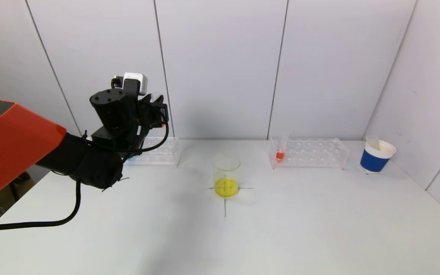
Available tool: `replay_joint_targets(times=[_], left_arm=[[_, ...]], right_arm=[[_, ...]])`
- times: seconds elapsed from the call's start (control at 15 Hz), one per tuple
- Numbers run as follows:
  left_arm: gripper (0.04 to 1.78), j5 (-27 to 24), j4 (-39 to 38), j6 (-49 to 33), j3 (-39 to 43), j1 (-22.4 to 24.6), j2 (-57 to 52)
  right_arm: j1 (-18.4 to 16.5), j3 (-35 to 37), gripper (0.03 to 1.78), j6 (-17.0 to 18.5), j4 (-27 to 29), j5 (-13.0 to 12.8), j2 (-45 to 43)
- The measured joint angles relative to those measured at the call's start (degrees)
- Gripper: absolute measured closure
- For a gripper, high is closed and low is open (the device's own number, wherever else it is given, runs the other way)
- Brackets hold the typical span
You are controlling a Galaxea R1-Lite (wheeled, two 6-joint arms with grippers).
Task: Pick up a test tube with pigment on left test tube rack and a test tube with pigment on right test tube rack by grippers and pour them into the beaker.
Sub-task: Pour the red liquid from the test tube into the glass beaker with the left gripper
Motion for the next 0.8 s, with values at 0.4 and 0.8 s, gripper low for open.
replay_joint_targets(times=[0.4,0.8], left_arm=[[1.40,-5.3,16.7,-0.3,-8.4,-2.4,-6.3],[1.40,-23.2,24.0,-0.5,-11.0,-4.0,-7.8]], right_arm=[[0.0,0.0,0.05,0.0,0.0,0.0,0.0],[0.0,0.0,0.05,0.0,0.0,0.0,0.0]])
